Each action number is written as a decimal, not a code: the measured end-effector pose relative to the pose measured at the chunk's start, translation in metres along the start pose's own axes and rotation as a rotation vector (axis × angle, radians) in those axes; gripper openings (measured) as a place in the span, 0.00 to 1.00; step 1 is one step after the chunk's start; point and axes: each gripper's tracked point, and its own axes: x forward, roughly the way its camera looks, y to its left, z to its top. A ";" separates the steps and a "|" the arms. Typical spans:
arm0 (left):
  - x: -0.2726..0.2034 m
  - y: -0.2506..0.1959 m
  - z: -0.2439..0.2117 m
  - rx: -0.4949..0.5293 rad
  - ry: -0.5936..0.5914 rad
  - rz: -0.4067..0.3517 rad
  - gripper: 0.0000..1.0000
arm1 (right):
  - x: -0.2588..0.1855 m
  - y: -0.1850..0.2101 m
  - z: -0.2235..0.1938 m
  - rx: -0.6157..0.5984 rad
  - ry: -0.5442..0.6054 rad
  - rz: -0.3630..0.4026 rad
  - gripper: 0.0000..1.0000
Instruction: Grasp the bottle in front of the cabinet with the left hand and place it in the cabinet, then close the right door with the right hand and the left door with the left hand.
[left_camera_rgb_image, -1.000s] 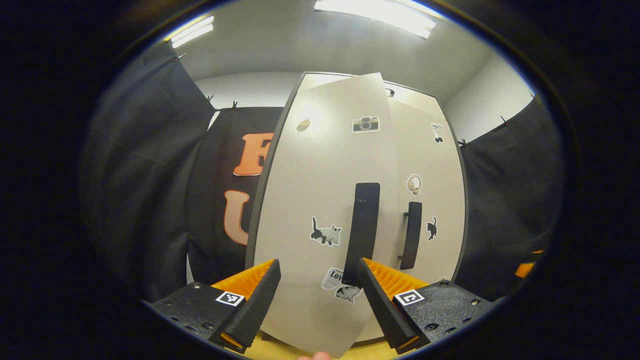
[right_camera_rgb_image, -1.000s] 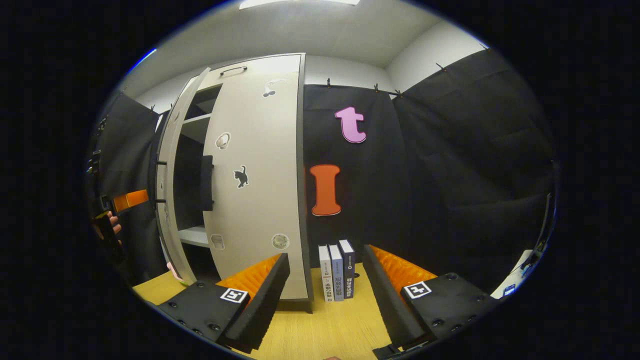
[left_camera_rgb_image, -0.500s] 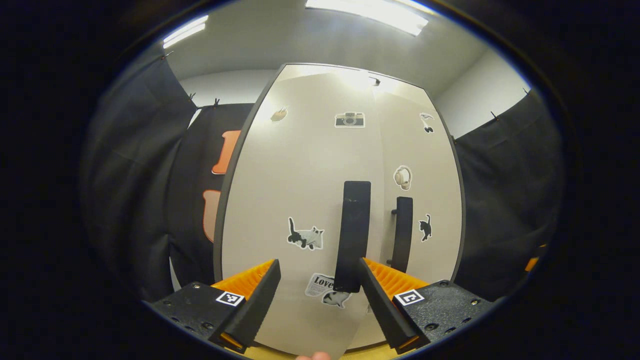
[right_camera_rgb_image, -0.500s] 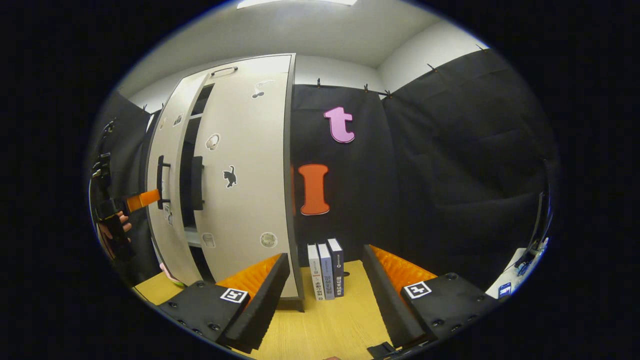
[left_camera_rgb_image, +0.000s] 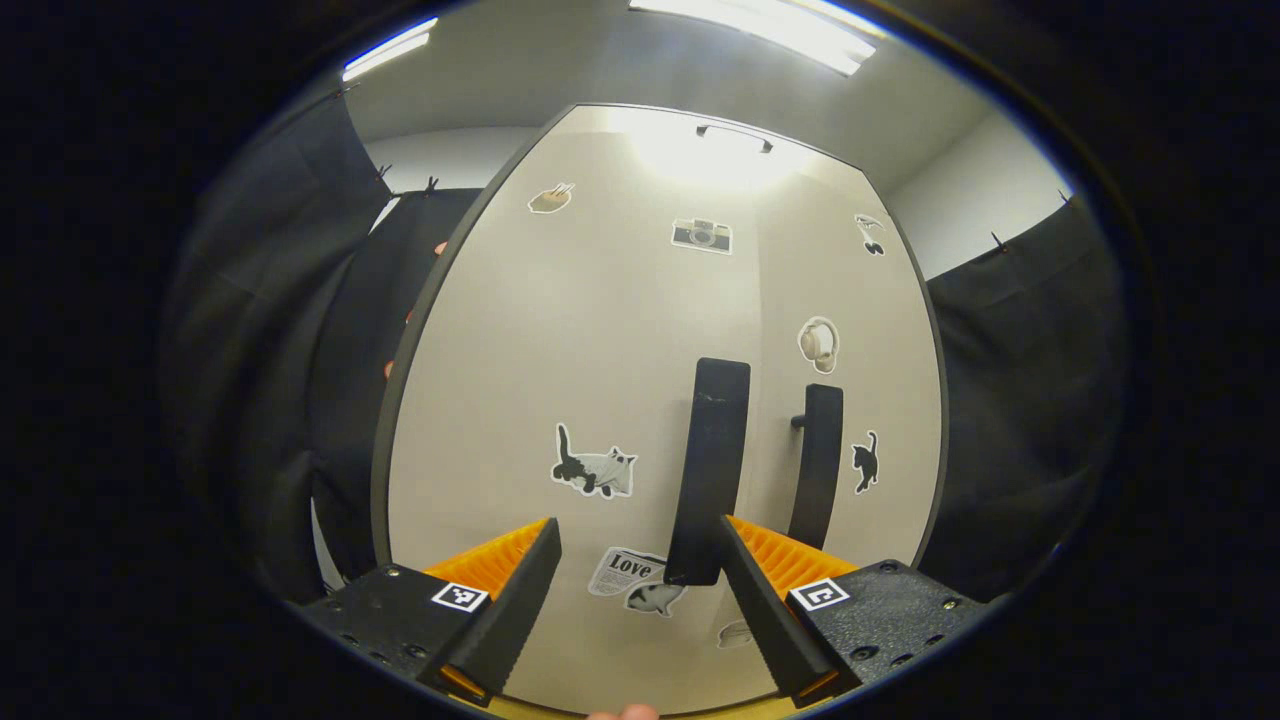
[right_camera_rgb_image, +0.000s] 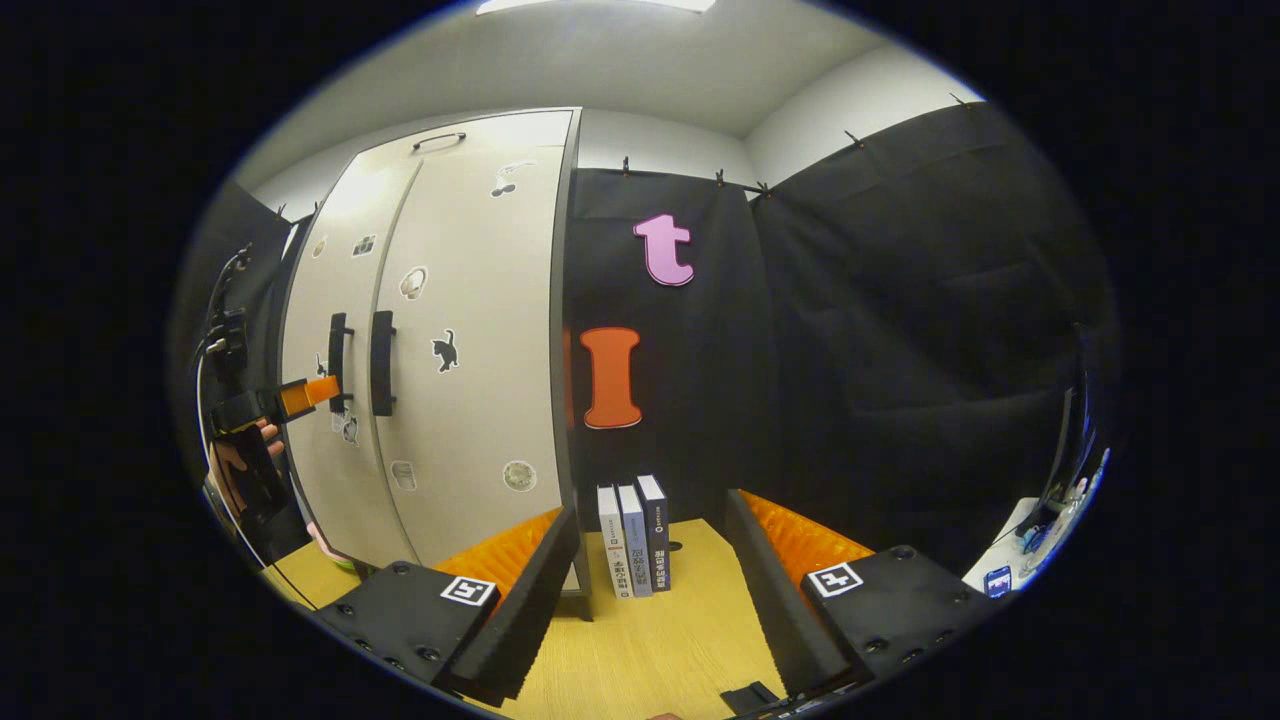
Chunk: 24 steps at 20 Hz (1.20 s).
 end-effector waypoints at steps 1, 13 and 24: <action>-0.001 0.000 0.001 -0.001 0.001 0.007 0.94 | -0.001 0.000 0.000 -0.001 0.000 0.002 0.97; -0.100 0.001 0.049 0.037 -0.040 0.058 0.94 | -0.008 0.042 0.003 0.024 0.003 0.168 0.97; -0.217 0.009 0.031 0.101 -0.021 0.219 0.94 | -0.028 0.086 -0.004 0.039 0.004 0.334 0.97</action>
